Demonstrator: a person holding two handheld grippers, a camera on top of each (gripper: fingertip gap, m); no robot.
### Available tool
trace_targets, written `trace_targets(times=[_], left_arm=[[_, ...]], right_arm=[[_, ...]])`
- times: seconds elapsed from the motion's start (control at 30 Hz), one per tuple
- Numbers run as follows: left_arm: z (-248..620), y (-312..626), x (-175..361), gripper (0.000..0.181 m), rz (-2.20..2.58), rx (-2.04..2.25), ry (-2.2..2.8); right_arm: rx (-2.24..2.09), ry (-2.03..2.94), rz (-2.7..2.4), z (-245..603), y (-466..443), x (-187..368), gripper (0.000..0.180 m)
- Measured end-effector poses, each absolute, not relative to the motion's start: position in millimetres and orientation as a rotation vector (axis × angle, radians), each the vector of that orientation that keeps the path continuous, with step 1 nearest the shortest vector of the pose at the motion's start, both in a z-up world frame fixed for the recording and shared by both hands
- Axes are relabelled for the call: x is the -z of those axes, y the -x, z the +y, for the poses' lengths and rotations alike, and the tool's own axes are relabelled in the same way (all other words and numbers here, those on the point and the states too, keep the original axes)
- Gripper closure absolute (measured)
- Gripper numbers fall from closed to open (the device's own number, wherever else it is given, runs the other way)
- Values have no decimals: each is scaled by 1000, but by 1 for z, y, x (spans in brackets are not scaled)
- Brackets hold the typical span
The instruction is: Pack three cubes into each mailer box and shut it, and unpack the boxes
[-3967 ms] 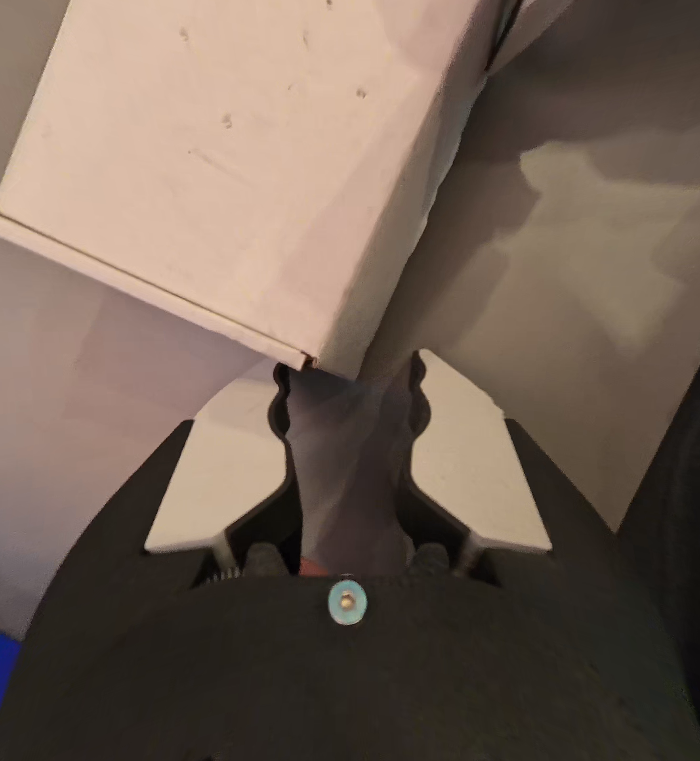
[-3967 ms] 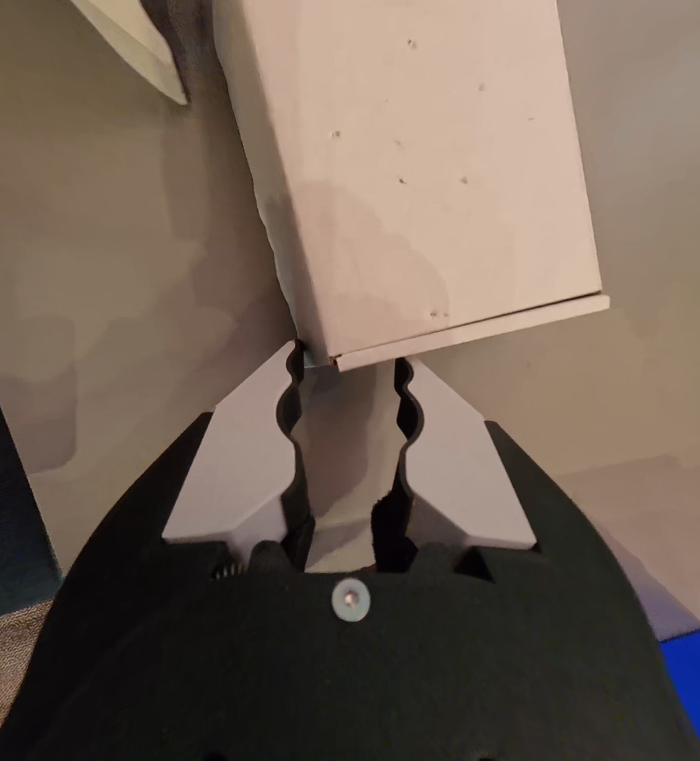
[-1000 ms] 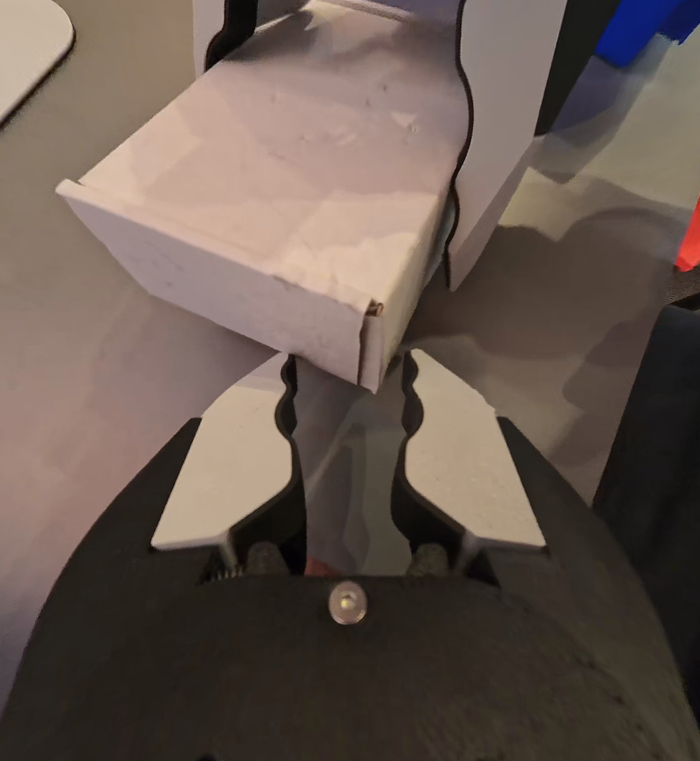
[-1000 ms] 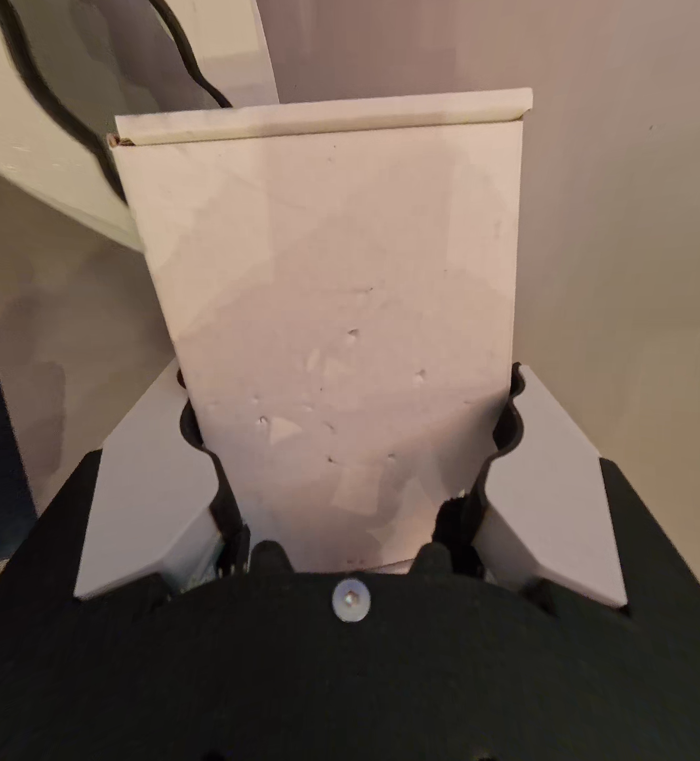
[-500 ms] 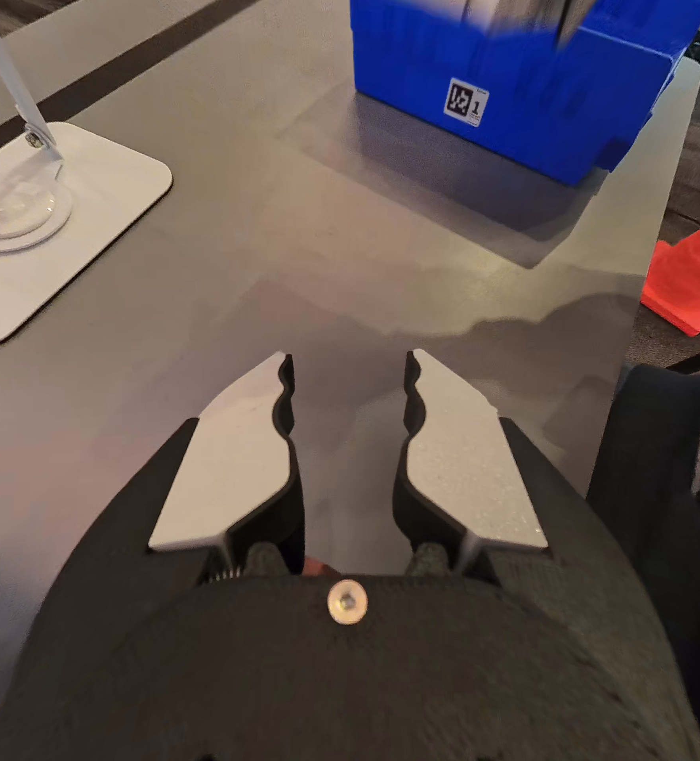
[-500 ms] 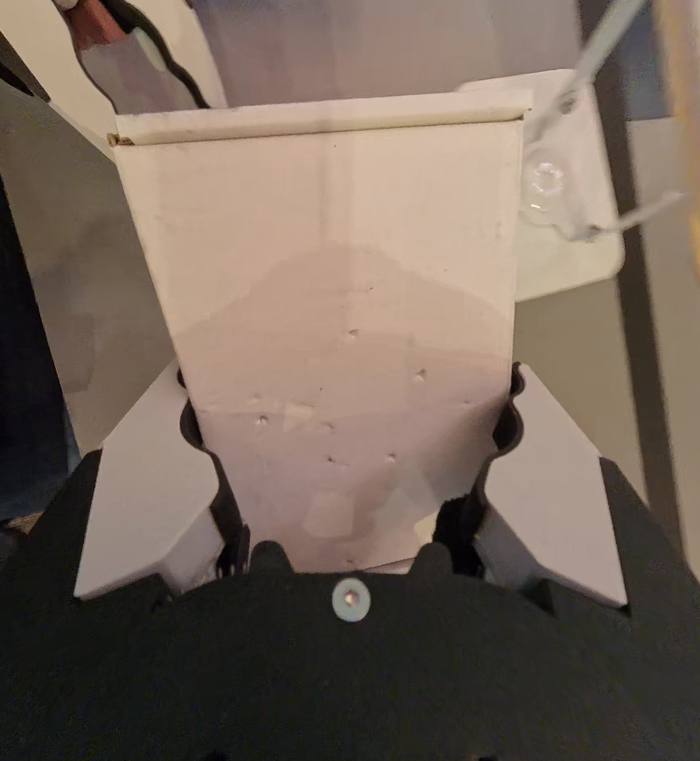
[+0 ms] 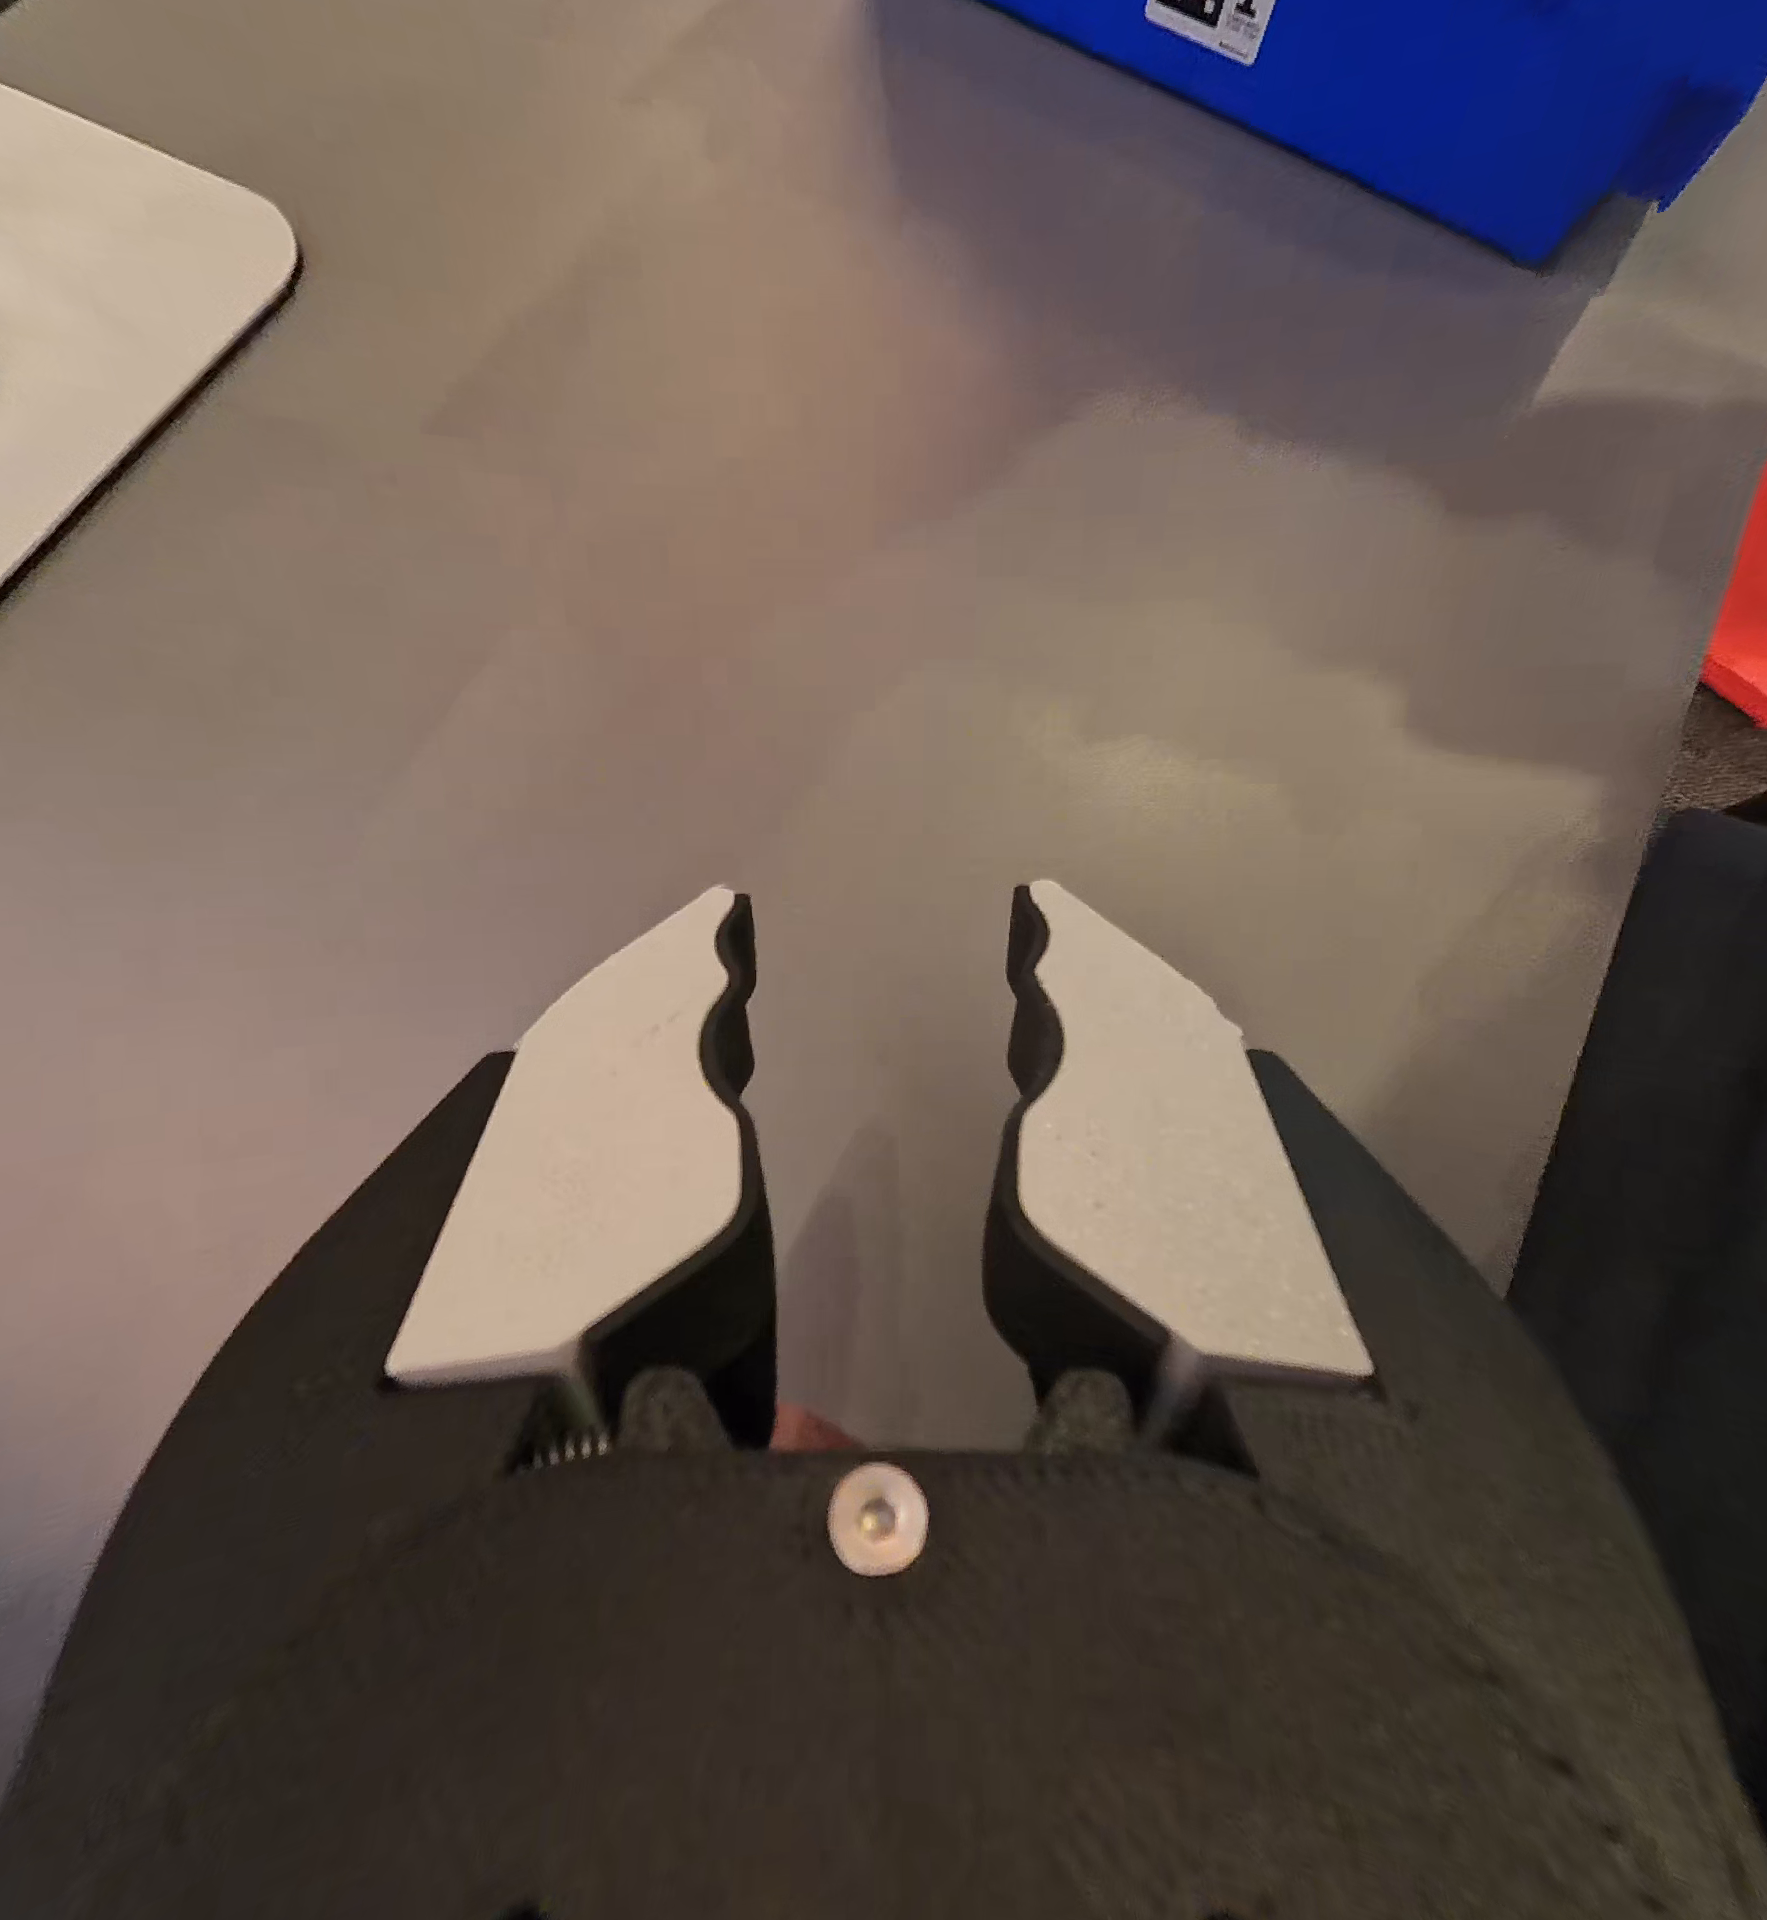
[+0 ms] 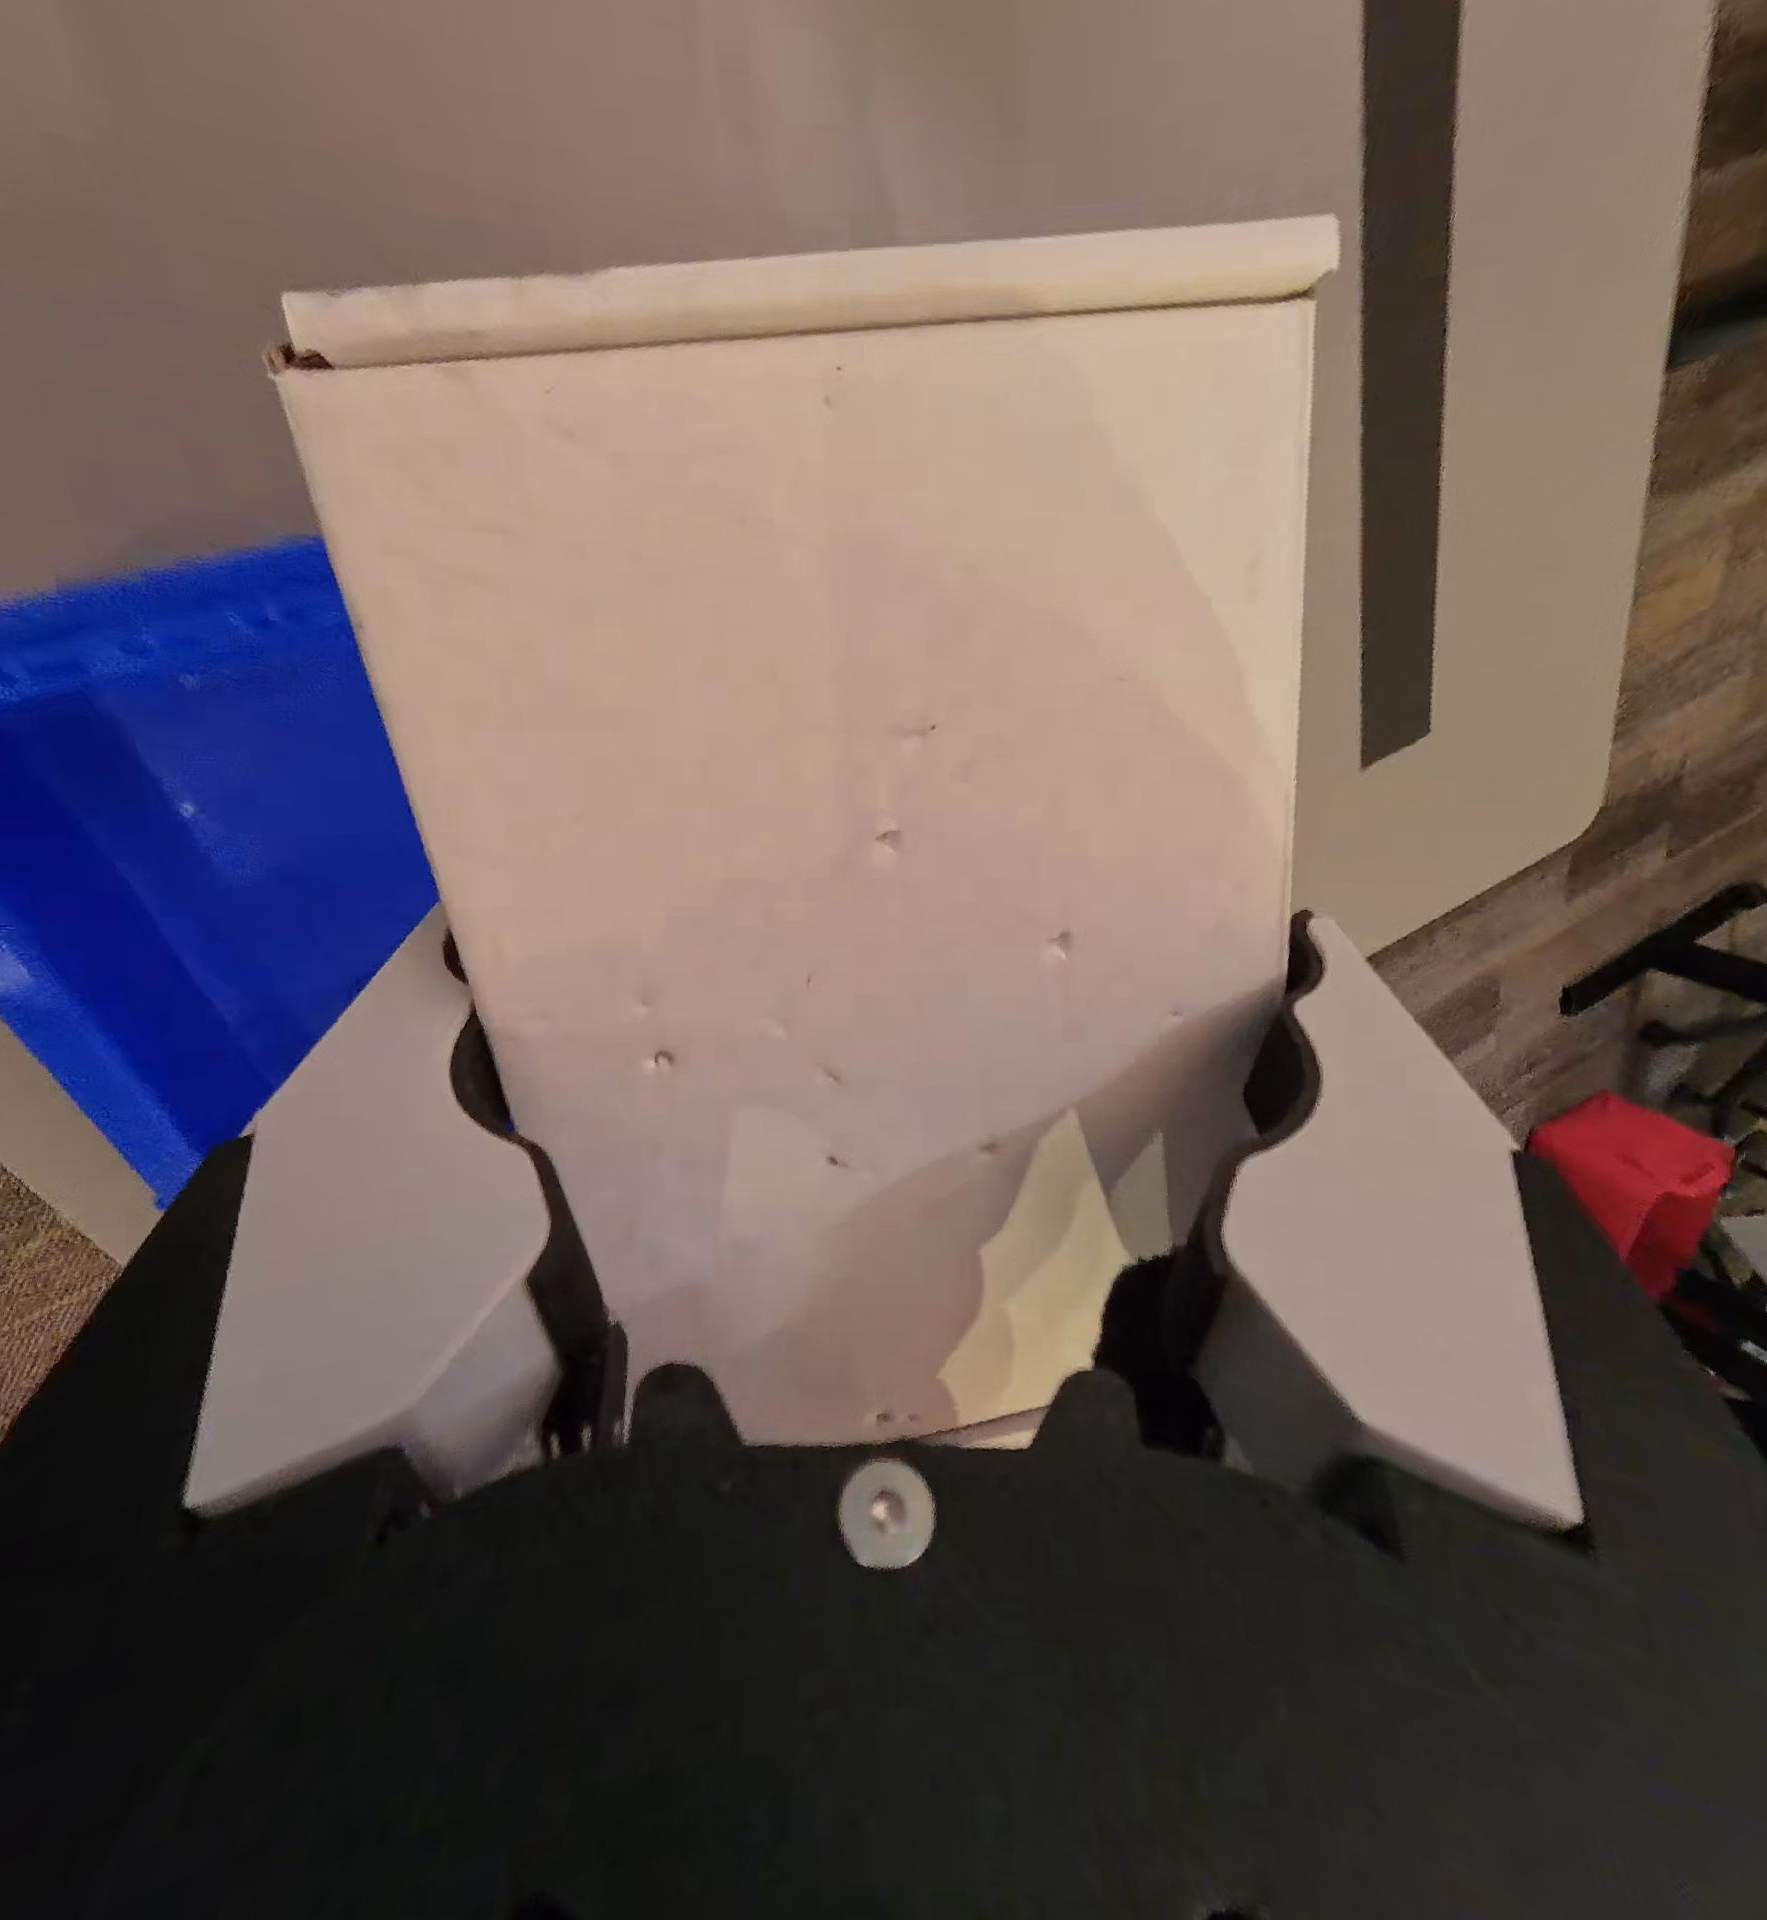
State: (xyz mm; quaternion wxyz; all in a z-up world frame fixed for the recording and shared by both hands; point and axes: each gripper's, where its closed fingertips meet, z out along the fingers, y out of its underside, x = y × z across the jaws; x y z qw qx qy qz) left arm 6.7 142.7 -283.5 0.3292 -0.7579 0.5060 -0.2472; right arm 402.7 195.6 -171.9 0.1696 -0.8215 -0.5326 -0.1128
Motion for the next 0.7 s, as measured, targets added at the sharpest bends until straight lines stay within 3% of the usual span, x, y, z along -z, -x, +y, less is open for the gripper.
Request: trace_targets(times=[0.47, 0.7], left_arm=[[134, -12, 310, 135, 1428, 605, 2026], [135, -13, 302, 129, 1414, 614, 2000]], right_arm=[[306, 2527, -1753, 197, -446, 314, 33], [377, 2549, -1669, 199, -454, 293, 25]])
